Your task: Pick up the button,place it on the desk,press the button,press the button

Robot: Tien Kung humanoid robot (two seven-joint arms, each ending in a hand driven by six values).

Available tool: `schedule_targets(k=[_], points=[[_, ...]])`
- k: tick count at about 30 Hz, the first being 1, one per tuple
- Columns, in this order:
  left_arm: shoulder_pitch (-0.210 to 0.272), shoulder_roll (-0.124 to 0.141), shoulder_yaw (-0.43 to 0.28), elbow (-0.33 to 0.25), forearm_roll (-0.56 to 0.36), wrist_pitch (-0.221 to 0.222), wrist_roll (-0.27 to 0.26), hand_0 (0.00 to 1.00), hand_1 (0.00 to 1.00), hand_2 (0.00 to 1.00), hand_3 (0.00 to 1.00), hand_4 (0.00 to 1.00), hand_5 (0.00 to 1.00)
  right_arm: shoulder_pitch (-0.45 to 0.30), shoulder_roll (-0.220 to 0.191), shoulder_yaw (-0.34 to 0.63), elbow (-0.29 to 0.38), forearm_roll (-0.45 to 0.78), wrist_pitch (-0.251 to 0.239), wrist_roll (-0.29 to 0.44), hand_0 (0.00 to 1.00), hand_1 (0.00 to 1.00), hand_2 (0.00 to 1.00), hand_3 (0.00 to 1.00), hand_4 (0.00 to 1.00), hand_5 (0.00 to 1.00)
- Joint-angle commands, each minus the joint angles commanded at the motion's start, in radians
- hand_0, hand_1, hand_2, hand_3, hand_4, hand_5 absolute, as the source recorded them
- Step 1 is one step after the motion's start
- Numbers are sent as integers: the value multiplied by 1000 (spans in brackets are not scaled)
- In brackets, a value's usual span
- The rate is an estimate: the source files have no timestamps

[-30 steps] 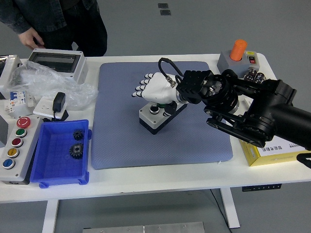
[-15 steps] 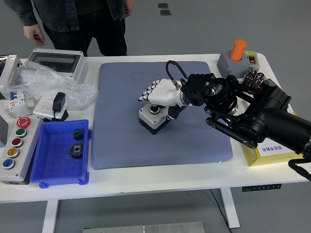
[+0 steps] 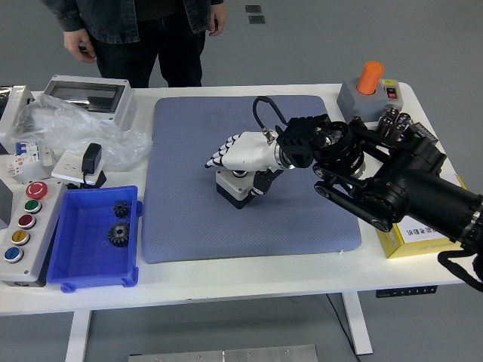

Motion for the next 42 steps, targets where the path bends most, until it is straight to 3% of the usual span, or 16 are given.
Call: schedule_targets(k=[1, 2, 19, 20, 25, 26, 31, 32, 37, 38, 42], points=[[0, 1, 2, 0, -2, 0, -1, 584, 620, 603, 615, 648, 440, -3, 1, 2, -5, 0, 1, 3, 998, 998, 998, 998, 779, 2], [0, 2, 5, 0, -4, 0, -1, 584, 619, 602, 614, 634, 432, -5, 2, 4, -10, 0, 1, 5, 998, 998, 998, 823, 769, 2], [-10, 8, 15, 0, -6, -2, -9, 582, 619, 601, 612, 615, 425, -19, 34, 50, -94, 0, -4, 44, 998, 998, 998, 849, 751, 2], [-10, 8, 15, 0, -7, -2, -10, 583, 619, 600, 612, 608, 424, -20, 35, 52, -97, 0, -4, 46, 998, 998, 971, 801, 720, 2], [-9, 7, 10, -1, -3, -2, -11, 583, 619, 600, 612, 608, 424, -22, 37, 57, -101, 0, -17, 53, 998, 998, 971, 801, 720, 2], [-9, 6, 9, -1, -3, -3, -11, 582, 620, 601, 612, 605, 427, -22, 37, 57, -100, 0, -20, 55, 946, 841, 805, 675, 615, 2], [-11, 5, -7, -1, 12, -4, -13, 582, 620, 601, 612, 605, 427, -20, 35, 58, -89, 0, -20, 61, 946, 841, 805, 675, 615, 2], [-11, 5, -10, -2, 15, -4, -13, 582, 620, 601, 612, 601, 428, -19, 35, 58, -86, 0, -18, 61, 847, 737, 697, 641, 578, 2], [-14, 5, -15, -2, 19, -5, -13, 582, 620, 601, 612, 601, 428, -21, 35, 56, -82, 0, -9, 56, 847, 737, 697, 641, 578, 2], [-14, 5, -16, -2, 20, -5, -13, 583, 620, 601, 611, 597, 426, -21, 36, 55, -82, 0, -9, 55, 619, 621, 657, 581, 496, 2], [-15, 5, -18, -2, 21, -5, -14, 583, 620, 601, 611, 597, 426, -21, 36, 49, -81, 0, -11, 49, 619, 621, 657, 581, 496, 2]])
